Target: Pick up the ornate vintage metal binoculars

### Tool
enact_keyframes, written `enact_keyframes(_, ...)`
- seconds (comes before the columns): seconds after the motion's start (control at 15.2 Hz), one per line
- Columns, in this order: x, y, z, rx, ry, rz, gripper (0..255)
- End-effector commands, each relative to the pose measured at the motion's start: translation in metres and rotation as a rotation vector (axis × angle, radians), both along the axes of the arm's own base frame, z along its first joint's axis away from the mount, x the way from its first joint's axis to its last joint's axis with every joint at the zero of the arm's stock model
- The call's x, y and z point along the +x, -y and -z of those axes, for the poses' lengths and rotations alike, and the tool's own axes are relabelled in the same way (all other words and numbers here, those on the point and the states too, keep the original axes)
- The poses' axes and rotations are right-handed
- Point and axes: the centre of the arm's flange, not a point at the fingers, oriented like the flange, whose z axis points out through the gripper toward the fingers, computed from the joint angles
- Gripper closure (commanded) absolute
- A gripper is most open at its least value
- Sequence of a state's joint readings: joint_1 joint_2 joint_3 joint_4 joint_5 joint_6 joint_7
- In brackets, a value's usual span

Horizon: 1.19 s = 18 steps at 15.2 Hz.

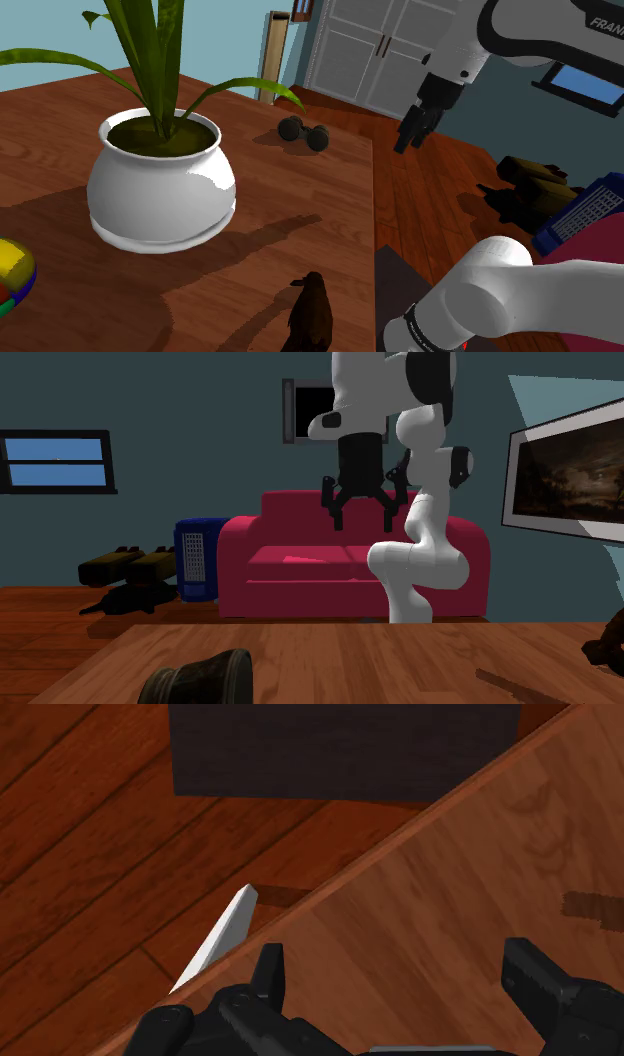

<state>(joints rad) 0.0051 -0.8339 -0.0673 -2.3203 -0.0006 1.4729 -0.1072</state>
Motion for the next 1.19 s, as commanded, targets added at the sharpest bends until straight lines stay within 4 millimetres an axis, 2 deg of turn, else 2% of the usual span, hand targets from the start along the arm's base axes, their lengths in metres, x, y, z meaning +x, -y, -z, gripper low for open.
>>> enact_keyframes(0.0,0.000,0.000,0.000,0.000,0.000,0.000,0)
enact_keyframes(0.59,0.116,-0.020,0.025,0.050,-0.039,0.215,0)
enact_keyframes(1.12,0.220,-0.019,0.050,0.095,-0.074,0.405,0)
